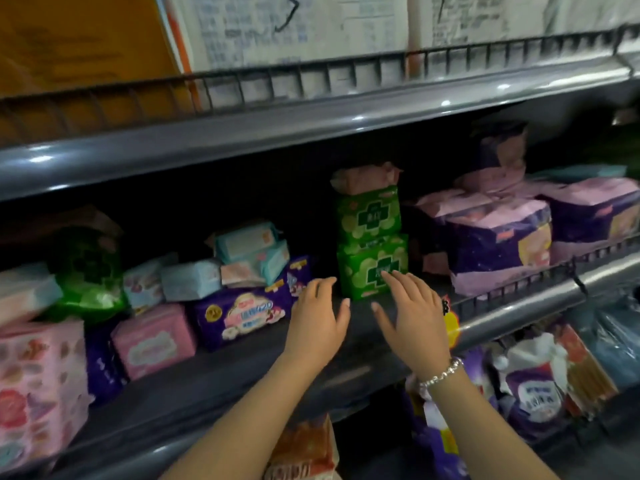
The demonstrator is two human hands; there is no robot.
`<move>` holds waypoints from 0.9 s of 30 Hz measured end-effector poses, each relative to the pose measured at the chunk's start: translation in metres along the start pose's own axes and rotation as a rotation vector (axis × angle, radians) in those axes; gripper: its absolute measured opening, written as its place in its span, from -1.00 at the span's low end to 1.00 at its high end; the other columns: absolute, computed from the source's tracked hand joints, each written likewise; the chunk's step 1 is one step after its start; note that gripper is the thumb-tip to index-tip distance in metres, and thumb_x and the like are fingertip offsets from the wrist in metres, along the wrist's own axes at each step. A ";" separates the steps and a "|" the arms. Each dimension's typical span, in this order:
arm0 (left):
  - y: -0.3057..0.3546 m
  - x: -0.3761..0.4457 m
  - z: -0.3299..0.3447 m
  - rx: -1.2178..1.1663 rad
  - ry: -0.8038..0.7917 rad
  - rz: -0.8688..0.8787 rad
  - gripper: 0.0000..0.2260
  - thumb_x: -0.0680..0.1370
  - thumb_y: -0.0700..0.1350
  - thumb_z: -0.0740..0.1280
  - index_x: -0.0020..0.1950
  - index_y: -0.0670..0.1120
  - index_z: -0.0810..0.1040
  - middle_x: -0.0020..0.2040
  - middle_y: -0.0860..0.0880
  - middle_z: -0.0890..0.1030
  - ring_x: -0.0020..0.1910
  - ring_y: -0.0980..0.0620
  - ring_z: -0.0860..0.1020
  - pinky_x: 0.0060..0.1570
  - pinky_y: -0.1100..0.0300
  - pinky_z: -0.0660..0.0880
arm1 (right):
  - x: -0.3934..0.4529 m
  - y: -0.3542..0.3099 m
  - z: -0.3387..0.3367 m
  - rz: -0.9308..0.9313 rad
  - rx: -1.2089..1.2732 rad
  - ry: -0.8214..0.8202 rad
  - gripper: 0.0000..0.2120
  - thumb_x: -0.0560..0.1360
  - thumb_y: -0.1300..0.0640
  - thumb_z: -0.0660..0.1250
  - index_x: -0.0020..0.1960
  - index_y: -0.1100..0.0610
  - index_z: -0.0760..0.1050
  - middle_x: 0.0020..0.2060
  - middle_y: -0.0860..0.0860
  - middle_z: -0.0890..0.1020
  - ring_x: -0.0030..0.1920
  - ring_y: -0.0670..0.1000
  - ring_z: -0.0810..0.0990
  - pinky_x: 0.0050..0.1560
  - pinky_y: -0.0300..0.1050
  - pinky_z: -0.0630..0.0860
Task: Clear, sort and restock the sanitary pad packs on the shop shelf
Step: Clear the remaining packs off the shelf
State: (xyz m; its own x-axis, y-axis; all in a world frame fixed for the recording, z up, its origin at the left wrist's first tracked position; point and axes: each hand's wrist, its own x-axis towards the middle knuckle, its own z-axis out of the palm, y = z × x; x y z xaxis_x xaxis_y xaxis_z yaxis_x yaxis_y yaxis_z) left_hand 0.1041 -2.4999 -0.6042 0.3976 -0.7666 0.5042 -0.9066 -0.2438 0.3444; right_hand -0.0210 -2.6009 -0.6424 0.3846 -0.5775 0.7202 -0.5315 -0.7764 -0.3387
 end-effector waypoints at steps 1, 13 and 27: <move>0.001 0.015 0.007 -0.051 -0.025 -0.031 -0.53 0.63 0.02 0.20 0.51 -0.10 0.24 0.45 -0.07 0.31 0.43 -0.04 0.30 0.36 0.13 0.26 | 0.006 0.008 0.007 0.013 0.032 0.005 -0.53 0.47 -0.04 0.32 0.29 0.20 0.52 0.19 0.12 0.61 0.21 0.21 0.57 0.15 0.11 0.51; -0.017 0.145 0.082 -0.414 -0.145 -0.300 -0.20 0.52 0.08 0.38 0.59 -0.01 -0.04 0.54 -0.09 0.16 0.49 -0.08 0.23 0.41 0.04 0.25 | 0.130 0.083 0.051 0.177 0.191 -0.386 -0.25 0.57 -0.06 0.27 0.57 0.17 -0.05 0.54 0.22 0.04 0.51 0.24 0.10 0.46 0.06 0.19; -0.025 0.189 0.113 -0.534 0.096 -0.273 -0.28 0.53 0.09 0.35 0.57 -0.07 0.08 0.46 -0.09 0.36 0.39 -0.09 0.39 0.31 0.08 0.37 | 0.178 0.099 0.088 0.313 0.543 -0.399 -0.02 0.51 -0.15 0.33 0.56 0.14 -0.29 0.57 0.06 0.04 0.53 0.15 0.11 0.48 0.10 0.20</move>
State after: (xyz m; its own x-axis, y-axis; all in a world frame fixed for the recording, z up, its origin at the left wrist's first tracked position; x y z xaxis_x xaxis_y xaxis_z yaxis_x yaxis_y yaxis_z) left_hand 0.1859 -2.7060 -0.6063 0.6393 -0.6553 0.4022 -0.5839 -0.0734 0.8085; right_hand 0.0608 -2.8028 -0.6015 0.5762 -0.7597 0.3014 -0.2526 -0.5163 -0.8183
